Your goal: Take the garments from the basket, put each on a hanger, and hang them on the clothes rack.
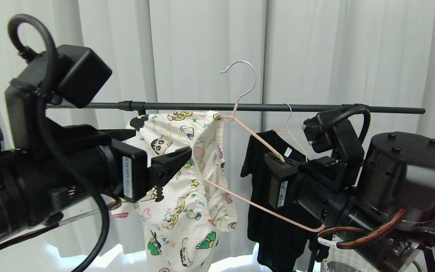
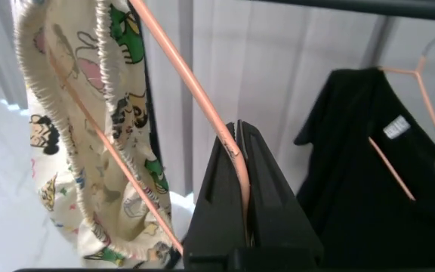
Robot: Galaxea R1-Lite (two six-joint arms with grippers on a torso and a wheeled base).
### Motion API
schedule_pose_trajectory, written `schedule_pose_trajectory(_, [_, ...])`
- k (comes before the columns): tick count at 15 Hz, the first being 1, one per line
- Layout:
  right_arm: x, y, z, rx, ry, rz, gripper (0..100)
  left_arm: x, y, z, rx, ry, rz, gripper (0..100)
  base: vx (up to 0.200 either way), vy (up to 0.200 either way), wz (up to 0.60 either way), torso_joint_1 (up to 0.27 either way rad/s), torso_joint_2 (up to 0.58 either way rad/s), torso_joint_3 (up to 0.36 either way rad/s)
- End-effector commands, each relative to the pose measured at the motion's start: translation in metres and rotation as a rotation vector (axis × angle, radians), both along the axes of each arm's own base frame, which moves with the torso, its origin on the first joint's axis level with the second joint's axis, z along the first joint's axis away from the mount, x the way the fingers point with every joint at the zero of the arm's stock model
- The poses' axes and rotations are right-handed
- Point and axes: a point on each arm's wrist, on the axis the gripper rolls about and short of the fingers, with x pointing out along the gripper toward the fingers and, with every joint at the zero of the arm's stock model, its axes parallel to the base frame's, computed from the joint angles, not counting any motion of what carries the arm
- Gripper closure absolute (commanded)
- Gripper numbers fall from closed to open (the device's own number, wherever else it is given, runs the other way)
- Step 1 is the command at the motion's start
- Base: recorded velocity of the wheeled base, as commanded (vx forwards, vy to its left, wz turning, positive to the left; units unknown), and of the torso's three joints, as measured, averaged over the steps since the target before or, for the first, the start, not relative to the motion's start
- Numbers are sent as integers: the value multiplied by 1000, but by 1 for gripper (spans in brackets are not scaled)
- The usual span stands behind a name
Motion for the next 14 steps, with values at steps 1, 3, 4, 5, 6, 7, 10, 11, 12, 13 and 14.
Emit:
schedule_pose_trajectory(1, [-9, -24, -4, -25, 2, 2, 100, -22, 25, -2, 5, -37, -47, 0, 0, 0, 0, 0, 0, 0])
schedule_pose_trajectory(3, [-21, -43, -13, -68, 6, 41, 100, -32, 38, -9, 16, -46, -105, 0, 0, 0, 0, 0, 0, 0])
schedule_pose_trajectory(4, [-27, -50, -15, -84, 2, 56, 100, -34, 41, -12, 23, -44, -139, 0, 0, 0, 0, 0, 0, 0])
schedule_pose_trajectory(5, [-34, -58, -18, -106, -9, 72, 100, -37, 44, -15, 35, -47, -187, 0, 0, 0, 0, 0, 0, 0])
schedule_pose_trajectory(6, [-41, -65, -18, -114, -23, 85, 100, -38, 45, -18, 49, -48, -224, 0, 0, 0, 0, 0, 0, 0])
schedule_pose_trajectory(7, [-48, -71, -18, -122, -35, 103, 100, -40, 46, -18, 48, -50, -269, 0, 0, 0, 0, 0, 0, 0])
schedule_pose_trajectory(10, [-68, -79, -23, -163, -66, 180, 100, -43, 43, -22, 29, -26, -456, 0, 0, 0, 0, 0, 0, 0])
schedule_pose_trajectory(11, [-72, -79, -24, -172, -73, 198, 100, -43, 41, -27, 36, -13, -504, 0, 0, 0, 0, 0, 0, 0])
schedule_pose_trajectory(12, [-76, -78, -24, -176, -83, 223, 100, -43, 40, -34, 48, 8, -549, 0, 0, 0, 0, 0, 0, 0])
schedule_pose_trajectory(13, [-79, -78, -24, -190, -94, 240, 100, -43, 39, -38, 56, 22, -594, 0, 0, 0, 0, 0, 0, 0])
schedule_pose_trajectory(14, [-81, -77, -24, -195, -102, 253, 100, -42, 36, -42, 65, 36, -638, 0, 0, 0, 0, 0, 0, 0])
